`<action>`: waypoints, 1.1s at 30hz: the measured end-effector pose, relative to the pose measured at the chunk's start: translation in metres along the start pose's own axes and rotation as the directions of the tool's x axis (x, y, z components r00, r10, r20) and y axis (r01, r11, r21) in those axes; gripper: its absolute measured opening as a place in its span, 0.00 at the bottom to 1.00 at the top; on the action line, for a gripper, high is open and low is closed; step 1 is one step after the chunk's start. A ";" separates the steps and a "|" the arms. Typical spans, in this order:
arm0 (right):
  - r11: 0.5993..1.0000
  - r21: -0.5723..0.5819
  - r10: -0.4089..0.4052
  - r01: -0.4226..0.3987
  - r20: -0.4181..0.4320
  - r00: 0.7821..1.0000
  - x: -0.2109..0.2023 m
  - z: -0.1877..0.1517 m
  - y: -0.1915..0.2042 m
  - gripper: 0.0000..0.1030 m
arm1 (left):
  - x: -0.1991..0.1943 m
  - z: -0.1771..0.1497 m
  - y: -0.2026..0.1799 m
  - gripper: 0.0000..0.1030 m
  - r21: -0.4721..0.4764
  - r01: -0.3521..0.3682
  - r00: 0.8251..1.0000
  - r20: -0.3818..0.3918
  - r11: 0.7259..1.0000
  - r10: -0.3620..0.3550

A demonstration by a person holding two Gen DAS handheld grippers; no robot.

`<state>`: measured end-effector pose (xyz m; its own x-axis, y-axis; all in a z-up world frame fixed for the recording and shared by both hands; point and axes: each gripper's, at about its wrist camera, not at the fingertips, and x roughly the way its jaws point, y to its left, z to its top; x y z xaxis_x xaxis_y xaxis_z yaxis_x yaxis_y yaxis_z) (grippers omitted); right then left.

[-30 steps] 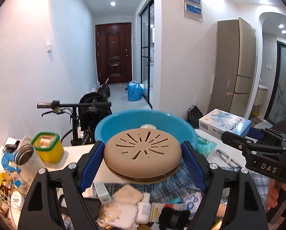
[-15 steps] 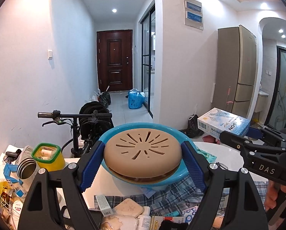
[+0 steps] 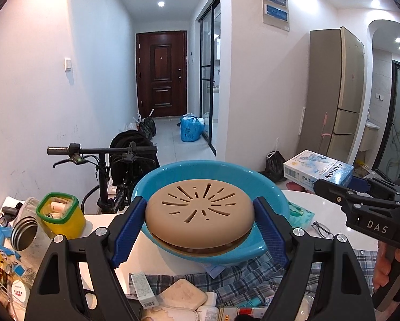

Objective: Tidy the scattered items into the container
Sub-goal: 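Lift the disc and the box over the blue basin with both tools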

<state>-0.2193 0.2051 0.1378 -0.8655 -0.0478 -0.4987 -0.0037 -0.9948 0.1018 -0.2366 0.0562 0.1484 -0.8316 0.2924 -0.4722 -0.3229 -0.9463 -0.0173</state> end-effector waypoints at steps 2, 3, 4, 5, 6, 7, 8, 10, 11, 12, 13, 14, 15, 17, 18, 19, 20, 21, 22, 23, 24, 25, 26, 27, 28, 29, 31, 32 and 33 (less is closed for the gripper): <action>1.000 0.010 -0.001 0.001 -0.007 1.000 0.009 0.001 -0.004 0.57 | 0.008 0.000 0.002 0.80 0.000 0.001 1.000 -0.004 1.000 -0.001; 1.000 0.014 0.000 0.000 -0.011 1.000 0.014 0.001 -0.006 0.57 | 0.012 0.000 0.003 0.80 0.001 -0.001 1.000 -0.003 1.000 0.001; 1.000 0.015 0.000 0.000 -0.016 1.000 0.019 0.000 -0.007 0.57 | 0.016 -0.001 0.003 0.80 0.002 -0.002 1.000 -0.003 1.000 0.002; 1.000 0.016 -0.002 0.003 -0.021 1.000 0.024 0.000 -0.008 0.57 | 0.021 -0.002 0.004 0.80 0.005 -0.003 1.000 -0.005 1.000 0.003; 1.000 0.018 -0.003 0.003 -0.023 1.000 0.028 0.000 -0.009 0.57 | 0.026 -0.003 0.005 0.80 0.006 -0.004 1.000 -0.007 1.000 0.004; 1.000 0.020 -0.001 0.002 -0.027 1.000 0.033 0.000 -0.009 0.57 | 0.031 -0.004 0.006 0.80 0.007 -0.004 1.000 -0.013 1.000 0.004; 1.000 0.022 0.000 0.001 -0.032 0.999 0.038 -0.001 -0.011 0.57 | 0.037 -0.005 0.007 0.80 0.004 -0.001 1.000 -0.022 1.000 0.001; 1.000 0.024 -0.002 0.003 -0.043 0.999 0.049 -0.002 -0.012 0.57 | 0.047 -0.006 0.010 0.80 -0.008 0.006 0.999 -0.033 1.000 -0.007; 1.000 0.027 -0.002 0.003 -0.049 0.999 0.054 -0.002 -0.013 0.57 | 0.052 -0.007 0.013 0.80 -0.017 0.009 0.999 -0.036 1.000 -0.010; 1.000 0.030 -0.001 0.003 -0.054 0.999 0.059 -0.003 -0.015 0.57 | 0.057 -0.007 0.015 0.80 -0.023 0.012 0.999 -0.040 1.000 -0.013; 0.999 0.032 -0.001 0.003 -0.059 0.998 0.063 -0.003 -0.016 0.57 | 0.062 -0.007 0.017 0.80 -0.028 0.014 0.999 -0.044 1.000 -0.015; 0.999 0.034 -0.002 0.004 -0.065 0.998 0.068 -0.003 -0.017 0.57 | 0.068 -0.007 0.018 0.80 -0.031 0.014 0.999 -0.048 0.999 -0.015; 0.999 0.035 -0.003 0.005 -0.069 0.998 0.073 -0.004 -0.018 0.57 | 0.072 -0.007 0.020 0.80 -0.034 0.011 0.999 -0.051 0.999 -0.013; 0.999 0.034 -0.006 0.009 -0.078 0.997 0.083 -0.006 -0.020 0.57 | 0.082 -0.008 0.022 0.80 -0.027 0.010 0.998 -0.058 1.000 -0.011; 0.999 0.034 -0.010 0.013 -0.084 0.996 0.088 -0.008 -0.021 0.57 | 0.087 -0.008 0.022 0.80 -0.023 0.007 0.998 -0.059 1.000 -0.008; 0.999 0.036 -0.013 0.016 -0.090 0.996 0.093 -0.009 -0.023 0.57 | 0.091 -0.008 0.023 0.80 -0.023 0.004 0.998 -0.061 1.000 -0.005; 0.999 0.039 -0.011 0.014 -0.095 0.995 0.098 -0.010 -0.024 0.57 | 0.096 -0.009 0.024 0.80 -0.024 0.002 0.998 -0.066 1.000 -0.004; 0.999 0.041 -0.008 0.012 -0.099 0.995 0.102 -0.011 -0.026 0.57 | 0.101 -0.009 0.025 0.80 -0.028 0.003 0.997 -0.072 1.000 -0.005; 0.999 0.043 -0.008 0.012 -0.102 0.995 0.106 -0.011 -0.026 0.57 | 0.104 -0.009 0.026 0.80 -0.032 0.004 0.997 -0.075 0.999 -0.006; 0.999 0.043 -0.009 0.013 -0.105 0.994 0.109 -0.012 -0.027 0.57 | 0.109 -0.009 0.028 0.80 -0.036 0.005 0.997 -0.078 0.999 -0.008; 0.999 0.043 -0.009 0.014 -0.108 0.994 0.113 -0.011 -0.025 0.57 | 0.113 -0.009 0.029 0.80 -0.040 0.005 0.997 -0.083 0.999 -0.009; 0.999 0.043 -0.008 0.013 -0.111 0.994 0.116 -0.011 -0.026 0.57 | 0.116 -0.009 0.029 0.80 -0.042 0.006 0.996 -0.085 0.999 -0.009; 0.999 0.045 -0.008 0.013 -0.115 0.993 0.119 -0.011 -0.026 0.57 | 0.120 -0.010 0.030 0.80 -0.042 0.006 0.996 -0.089 0.999 -0.010; 0.999 0.046 -0.007 0.013 -0.117 0.993 0.121 -0.012 -0.027 0.57 | 0.124 -0.010 0.030 0.80 -0.042 0.007 0.996 -0.093 0.999 -0.010; 0.999 0.046 -0.005 0.011 -0.120 0.993 0.124 -0.012 -0.028 0.57 | 0.126 -0.010 0.030 0.80 -0.043 0.007 0.995 -0.095 0.999 -0.011; 0.999 0.046 -0.004 0.009 -0.122 0.993 0.127 -0.012 -0.028 0.57 | 0.129 -0.010 0.030 0.80 -0.042 0.007 0.995 -0.099 0.999 -0.012; 0.999 0.048 -0.002 0.008 -0.126 0.992 0.130 -0.013 -0.029 0.57 | 0.136 -0.010 0.031 0.80 -0.041 0.006 0.994 -0.106 0.999 -0.010; 0.999 0.048 -0.001 0.007 -0.129 0.992 0.133 -0.014 -0.029 0.57 | 0.140 -0.010 0.032 0.80 -0.042 0.006 0.994 -0.110 0.999 -0.011; 0.999 0.048 -0.001 0.007 -0.133 0.991 0.135 -0.014 -0.029 0.57 | 0.144 -0.011 0.032 0.80 -0.042 0.008 0.993 -0.115 0.999 -0.013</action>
<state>-0.3294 0.2264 0.0551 -0.7914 -0.0586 -0.6085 -0.0338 -0.9897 0.1393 -0.3616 0.0662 0.0706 -0.7702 0.2866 -0.5698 -0.3103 -0.9489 -0.0577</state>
